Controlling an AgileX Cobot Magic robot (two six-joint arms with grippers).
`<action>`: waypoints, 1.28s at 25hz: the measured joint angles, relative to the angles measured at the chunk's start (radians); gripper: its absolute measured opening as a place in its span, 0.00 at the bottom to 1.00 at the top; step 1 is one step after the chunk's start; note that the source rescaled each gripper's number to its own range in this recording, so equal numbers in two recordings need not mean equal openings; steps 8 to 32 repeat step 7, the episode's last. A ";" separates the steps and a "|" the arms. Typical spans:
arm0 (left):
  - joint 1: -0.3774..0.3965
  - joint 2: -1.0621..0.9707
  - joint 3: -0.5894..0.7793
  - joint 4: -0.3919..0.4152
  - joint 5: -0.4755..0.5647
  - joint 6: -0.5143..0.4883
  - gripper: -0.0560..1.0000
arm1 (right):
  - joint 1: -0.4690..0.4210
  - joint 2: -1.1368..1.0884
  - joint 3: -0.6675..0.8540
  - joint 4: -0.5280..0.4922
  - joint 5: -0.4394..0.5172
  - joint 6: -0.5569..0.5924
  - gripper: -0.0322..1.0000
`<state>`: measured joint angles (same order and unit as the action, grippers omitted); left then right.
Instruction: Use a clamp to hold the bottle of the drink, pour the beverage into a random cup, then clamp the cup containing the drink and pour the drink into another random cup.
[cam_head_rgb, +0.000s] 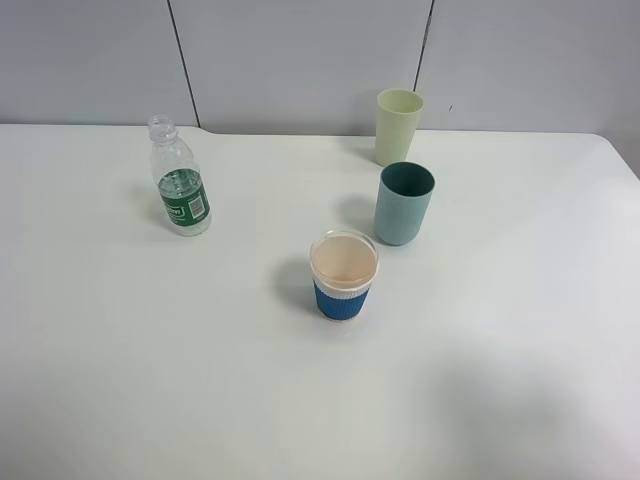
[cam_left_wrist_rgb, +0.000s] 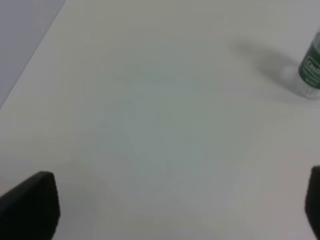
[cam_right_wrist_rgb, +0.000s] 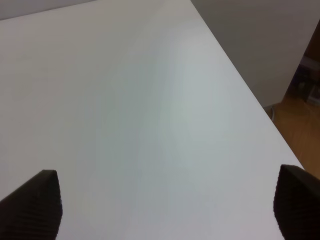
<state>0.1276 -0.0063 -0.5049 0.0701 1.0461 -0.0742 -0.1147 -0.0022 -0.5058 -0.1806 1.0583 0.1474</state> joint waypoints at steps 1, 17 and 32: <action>0.000 0.000 0.000 0.000 0.000 0.000 1.00 | 0.000 0.000 0.000 0.000 0.000 0.000 0.61; 0.000 0.000 0.000 0.000 0.000 0.000 1.00 | 0.000 0.000 0.000 0.000 0.000 0.000 0.61; 0.000 0.000 0.000 0.000 0.000 0.000 1.00 | 0.000 0.000 0.000 0.000 0.000 0.000 0.61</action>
